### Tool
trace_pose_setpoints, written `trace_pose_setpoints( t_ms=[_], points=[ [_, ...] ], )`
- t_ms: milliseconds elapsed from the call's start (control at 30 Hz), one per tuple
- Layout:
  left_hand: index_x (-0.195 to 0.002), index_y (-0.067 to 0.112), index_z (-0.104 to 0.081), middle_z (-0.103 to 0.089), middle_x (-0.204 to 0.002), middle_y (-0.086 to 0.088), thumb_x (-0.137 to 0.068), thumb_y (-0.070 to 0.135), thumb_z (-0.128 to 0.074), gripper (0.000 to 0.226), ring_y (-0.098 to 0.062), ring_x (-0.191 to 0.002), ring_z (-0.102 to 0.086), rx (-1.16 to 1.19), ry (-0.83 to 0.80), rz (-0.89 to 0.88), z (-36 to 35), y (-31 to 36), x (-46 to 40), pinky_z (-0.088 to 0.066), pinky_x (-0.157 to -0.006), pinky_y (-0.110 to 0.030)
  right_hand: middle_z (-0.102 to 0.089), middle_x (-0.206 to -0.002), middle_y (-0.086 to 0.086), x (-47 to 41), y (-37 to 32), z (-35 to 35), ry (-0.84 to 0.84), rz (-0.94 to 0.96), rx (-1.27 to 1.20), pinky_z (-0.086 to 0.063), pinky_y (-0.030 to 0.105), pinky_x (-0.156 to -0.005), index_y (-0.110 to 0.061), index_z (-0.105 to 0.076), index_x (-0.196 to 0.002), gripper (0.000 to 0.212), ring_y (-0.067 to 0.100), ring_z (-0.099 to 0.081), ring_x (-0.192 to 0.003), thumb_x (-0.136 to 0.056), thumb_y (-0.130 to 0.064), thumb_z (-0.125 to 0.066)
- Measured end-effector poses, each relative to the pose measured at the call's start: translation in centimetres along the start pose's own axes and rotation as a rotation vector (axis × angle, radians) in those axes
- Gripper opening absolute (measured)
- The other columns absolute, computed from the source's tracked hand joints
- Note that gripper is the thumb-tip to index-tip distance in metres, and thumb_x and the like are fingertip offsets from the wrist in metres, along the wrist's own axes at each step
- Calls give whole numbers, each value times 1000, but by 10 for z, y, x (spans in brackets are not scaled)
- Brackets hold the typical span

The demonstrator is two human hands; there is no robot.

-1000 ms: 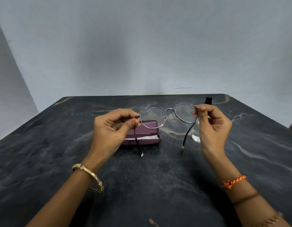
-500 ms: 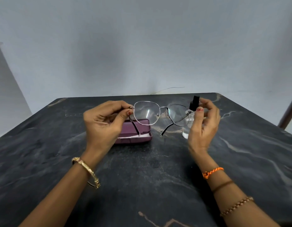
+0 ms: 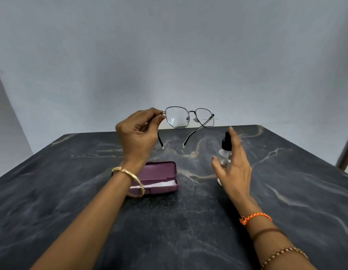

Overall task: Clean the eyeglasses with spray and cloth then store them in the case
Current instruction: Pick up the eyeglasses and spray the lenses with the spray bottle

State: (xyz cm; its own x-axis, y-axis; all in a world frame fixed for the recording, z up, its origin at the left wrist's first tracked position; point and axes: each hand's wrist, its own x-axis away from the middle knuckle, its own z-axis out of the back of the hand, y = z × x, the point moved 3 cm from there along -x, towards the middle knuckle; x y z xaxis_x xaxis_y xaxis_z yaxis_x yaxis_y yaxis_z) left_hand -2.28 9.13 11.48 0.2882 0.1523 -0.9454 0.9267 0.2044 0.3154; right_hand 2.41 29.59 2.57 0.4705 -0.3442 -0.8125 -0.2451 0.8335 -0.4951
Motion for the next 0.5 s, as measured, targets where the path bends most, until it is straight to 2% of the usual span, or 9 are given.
trace_pose_setpoints(
  t_ms=[100, 267, 400, 500],
  points=[
    [-79, -4, -71, -63, -77, 3, -74, 1, -70, 7, -2, -69, -60, -54, -52, -44, -14, -8, 4, -54, -61, -19, -62, -103, 12, -2, 2, 0, 14, -43, -69, -47, 31, -48, -23, -33, -138, 77, 24, -57, -57, -71, -2, -65],
    [-79, -4, -71, -63, -76, 2, -72, -6, -70, 7, -3, -71, -59, -101, -158, -107, -25, -18, 23, -49, -66, -6, -63, -92, 17, -5, -8, 0, 19, 40, -15, -51, 32, -49, -11, -42, -133, 74, 26, -56, -58, -66, 6, -65],
    [-76, -4, -71, -64, -74, 2, -72, -6, -70, 4, -7, -72, -60, -123, -184, -143, -27, -18, 27, -47, -68, -5, -57, -77, 1, -10, -7, 4, 71, -20, -20, -36, 11, -50, -24, -39, -130, 75, 16, -47, -53, -64, 4, -64],
    [-75, -4, -71, -61, -75, 4, -73, -5, -69, 3, -6, -71, -60, -122, -150, -138, -23, -17, 25, -47, -67, -5, -52, -72, -3, -12, -9, 7, 65, -39, -16, -37, 18, -48, -31, -33, -125, 76, 17, -45, -49, -64, 3, -63]
  ],
)
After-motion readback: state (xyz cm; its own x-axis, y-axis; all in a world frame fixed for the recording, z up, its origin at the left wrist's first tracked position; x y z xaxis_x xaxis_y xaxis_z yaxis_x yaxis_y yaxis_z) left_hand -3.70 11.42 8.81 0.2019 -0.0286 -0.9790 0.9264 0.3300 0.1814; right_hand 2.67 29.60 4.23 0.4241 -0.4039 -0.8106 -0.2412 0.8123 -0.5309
